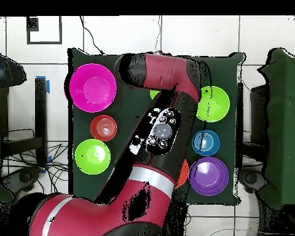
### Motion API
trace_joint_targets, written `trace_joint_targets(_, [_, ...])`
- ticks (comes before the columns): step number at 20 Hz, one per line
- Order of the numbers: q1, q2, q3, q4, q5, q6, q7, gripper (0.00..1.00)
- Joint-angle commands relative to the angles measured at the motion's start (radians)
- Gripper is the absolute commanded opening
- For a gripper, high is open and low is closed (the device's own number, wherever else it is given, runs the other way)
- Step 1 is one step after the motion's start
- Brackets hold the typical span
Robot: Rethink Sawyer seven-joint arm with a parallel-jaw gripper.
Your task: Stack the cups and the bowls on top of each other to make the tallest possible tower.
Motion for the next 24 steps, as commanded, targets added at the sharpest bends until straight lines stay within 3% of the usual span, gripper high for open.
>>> trace_joint_targets(1, [-0.063,-0.016,0.271,0.042,-0.146,-0.042,-0.458,1.0])
trace_joint_targets(10, [-0.145,-0.092,0.429,0.143,-0.256,-0.13,-0.65,1.0])
trace_joint_targets(19, [-0.276,-0.181,0.625,0.279,-0.343,-0.166,-0.885,1.0])
trace_joint_targets(24, [-0.325,-0.21,0.692,0.331,-0.365,-0.154,-0.924,1.0])
